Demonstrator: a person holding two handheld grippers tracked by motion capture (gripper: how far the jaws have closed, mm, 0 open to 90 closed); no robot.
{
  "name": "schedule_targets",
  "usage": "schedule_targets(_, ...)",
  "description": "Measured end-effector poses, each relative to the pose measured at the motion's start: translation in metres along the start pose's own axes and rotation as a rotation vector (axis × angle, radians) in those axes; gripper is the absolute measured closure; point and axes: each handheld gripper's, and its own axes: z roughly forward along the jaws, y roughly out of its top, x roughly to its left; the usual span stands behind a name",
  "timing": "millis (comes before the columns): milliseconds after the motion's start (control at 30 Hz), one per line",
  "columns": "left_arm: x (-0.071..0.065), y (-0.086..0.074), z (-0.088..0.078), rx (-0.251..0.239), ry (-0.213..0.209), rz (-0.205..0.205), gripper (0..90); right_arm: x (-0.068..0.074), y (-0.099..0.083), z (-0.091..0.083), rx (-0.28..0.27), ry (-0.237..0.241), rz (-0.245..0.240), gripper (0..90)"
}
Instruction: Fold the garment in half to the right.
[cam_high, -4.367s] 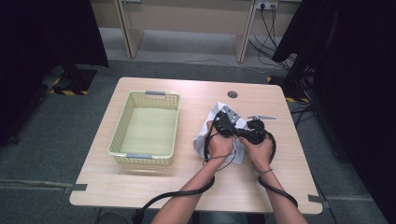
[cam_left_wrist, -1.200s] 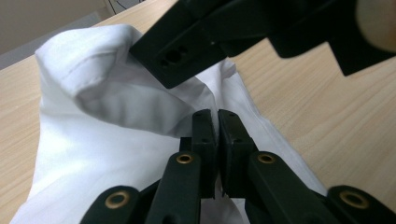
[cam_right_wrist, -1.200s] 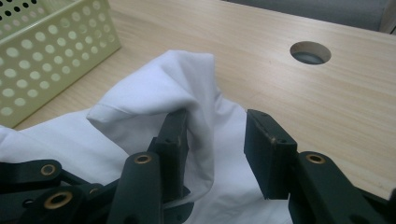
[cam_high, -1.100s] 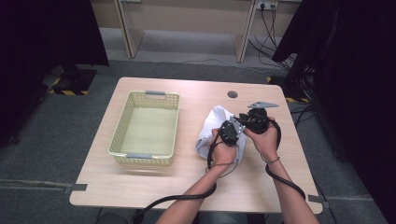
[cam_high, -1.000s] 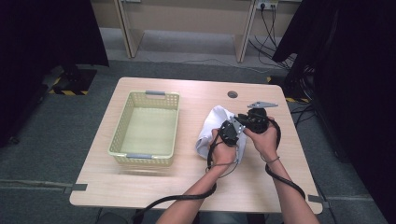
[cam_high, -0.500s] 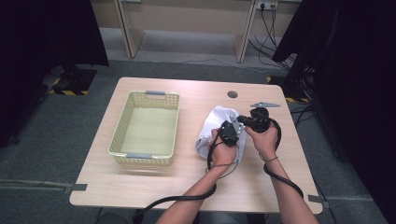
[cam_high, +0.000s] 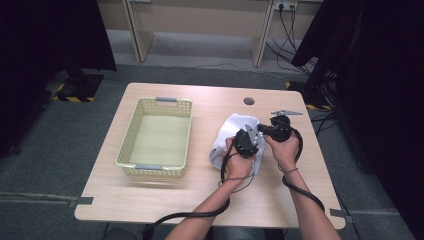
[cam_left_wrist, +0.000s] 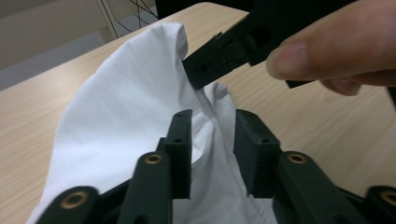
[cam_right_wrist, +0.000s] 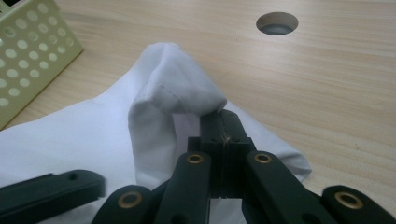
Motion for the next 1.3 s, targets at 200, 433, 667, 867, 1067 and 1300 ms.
schedule_targets(200, 0.002, 0.004, -0.027, -0.041, -0.013, 0.015, 48.4, -0.003, 0.0, -0.001, -0.006, -0.006, 0.017, 90.0)
schedule_targets(433, 0.012, -0.003, -0.069, -0.07, 0.011, 0.055, 39.1, -0.009, 0.0, -0.002, -0.007, -0.005, 0.039, 90.0)
schedule_targets(667, 0.028, -0.023, -0.078, -0.026, 0.025, 0.078, 32.4, -0.012, 0.0, -0.002, -0.002, -0.001, 0.051, 90.0)
schedule_targets(867, 0.033, -0.026, -0.072, -0.013, -0.025, 0.106, 33.4, -0.015, 0.0, -0.001, 0.002, -0.003, 0.058, 90.0)
schedule_targets(1067, 0.029, -0.026, -0.057, 0.016, -0.071, 0.163, 42.1, -0.019, 0.0, 0.0, 0.012, -0.002, 0.075, 90.0)
schedule_targets(1300, 0.014, -0.034, -0.041, 0.047, -0.118, 0.171, 45.3, -0.027, -0.003, 0.002, 0.026, -0.011, 0.103, 90.0)
